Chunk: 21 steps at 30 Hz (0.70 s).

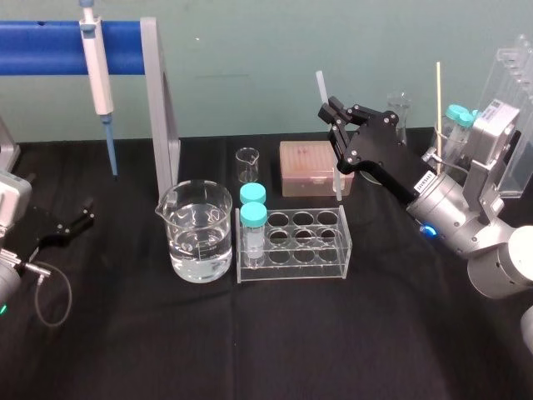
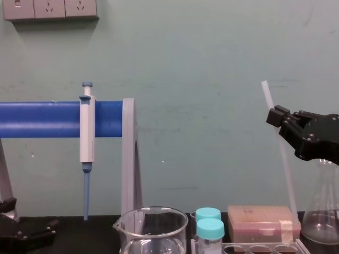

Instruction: Pick up the stirring rod with one hand, then place it down.

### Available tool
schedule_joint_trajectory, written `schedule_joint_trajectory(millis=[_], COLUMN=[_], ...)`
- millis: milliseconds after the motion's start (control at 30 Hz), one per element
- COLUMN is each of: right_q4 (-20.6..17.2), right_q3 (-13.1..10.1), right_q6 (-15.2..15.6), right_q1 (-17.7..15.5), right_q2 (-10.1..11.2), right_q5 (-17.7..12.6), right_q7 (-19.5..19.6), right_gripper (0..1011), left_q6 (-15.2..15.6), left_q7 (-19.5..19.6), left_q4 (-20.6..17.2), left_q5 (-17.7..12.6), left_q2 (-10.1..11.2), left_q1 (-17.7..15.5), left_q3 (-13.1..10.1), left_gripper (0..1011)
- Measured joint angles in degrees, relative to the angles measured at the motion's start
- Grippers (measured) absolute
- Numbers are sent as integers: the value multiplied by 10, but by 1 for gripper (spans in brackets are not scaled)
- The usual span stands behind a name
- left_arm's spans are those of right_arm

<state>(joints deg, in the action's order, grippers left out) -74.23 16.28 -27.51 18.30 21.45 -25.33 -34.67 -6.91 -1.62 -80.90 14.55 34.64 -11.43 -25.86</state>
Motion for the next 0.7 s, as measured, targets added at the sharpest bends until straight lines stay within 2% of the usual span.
schedule_joint_trajectory(millis=[700], right_q4=[0], right_q3=[0], right_q6=[0], right_q1=[0], right_q2=[0], right_q5=[0], right_q7=[0], right_gripper=[58], left_q6=[0], left_q7=[0], left_q4=[0], left_q5=[0], left_q2=[0], left_q1=[0], left_q3=[0], left_gripper=[1000])
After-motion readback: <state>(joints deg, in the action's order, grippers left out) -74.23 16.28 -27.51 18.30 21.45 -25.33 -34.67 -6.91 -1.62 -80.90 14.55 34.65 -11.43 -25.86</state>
